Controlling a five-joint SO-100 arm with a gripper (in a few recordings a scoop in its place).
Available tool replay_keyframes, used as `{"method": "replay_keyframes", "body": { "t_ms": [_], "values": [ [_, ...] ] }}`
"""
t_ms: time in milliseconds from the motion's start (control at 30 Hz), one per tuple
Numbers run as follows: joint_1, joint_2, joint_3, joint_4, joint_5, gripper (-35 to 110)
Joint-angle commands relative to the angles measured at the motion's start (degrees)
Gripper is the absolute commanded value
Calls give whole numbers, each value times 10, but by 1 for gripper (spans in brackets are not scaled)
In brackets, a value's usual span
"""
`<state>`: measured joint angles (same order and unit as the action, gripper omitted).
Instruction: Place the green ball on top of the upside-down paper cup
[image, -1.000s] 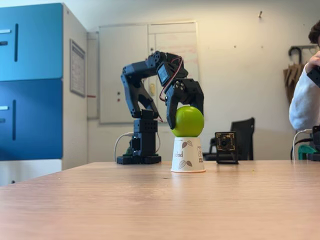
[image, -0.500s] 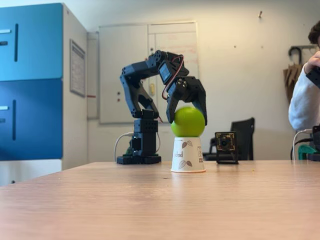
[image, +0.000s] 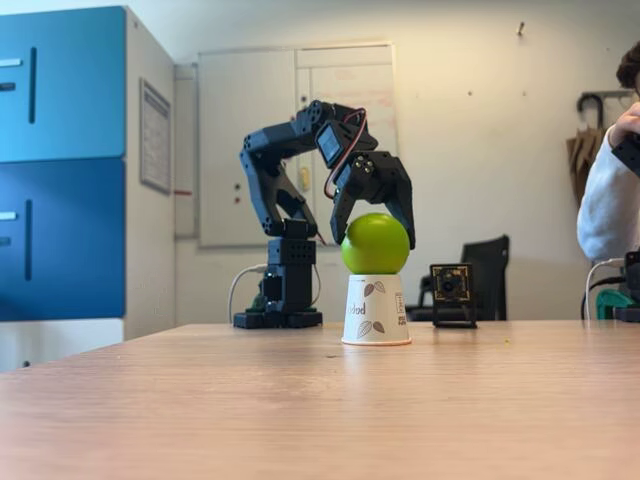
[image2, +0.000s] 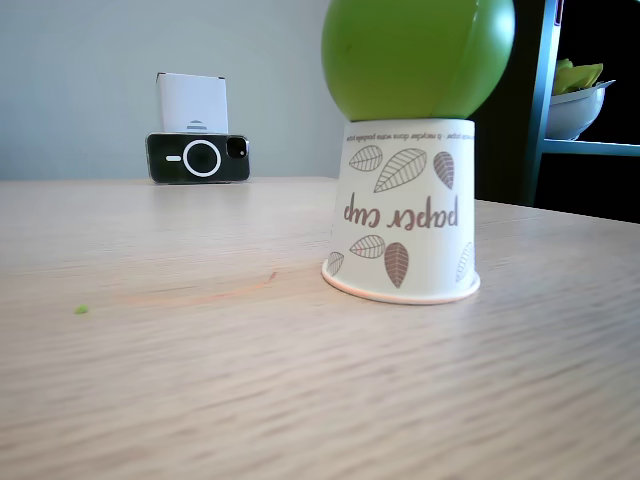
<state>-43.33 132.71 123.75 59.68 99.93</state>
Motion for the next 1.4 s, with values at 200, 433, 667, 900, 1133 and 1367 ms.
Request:
{"method": "replay_keyframes", "body": {
  "t_ms": [200, 433, 667, 900, 1133, 1367],
  "values": [
    [51, 113, -45, -150, -147, 39],
    [175, 236, -33, -158, -226, 38],
    [340, 374, 95, -139, -220, 23],
    [434, 498, 260, 41, -161, 0],
    [455, 576, 432, 119, -156, 0],
    [451, 570, 546, 139, -157, 0]
  ]
}}
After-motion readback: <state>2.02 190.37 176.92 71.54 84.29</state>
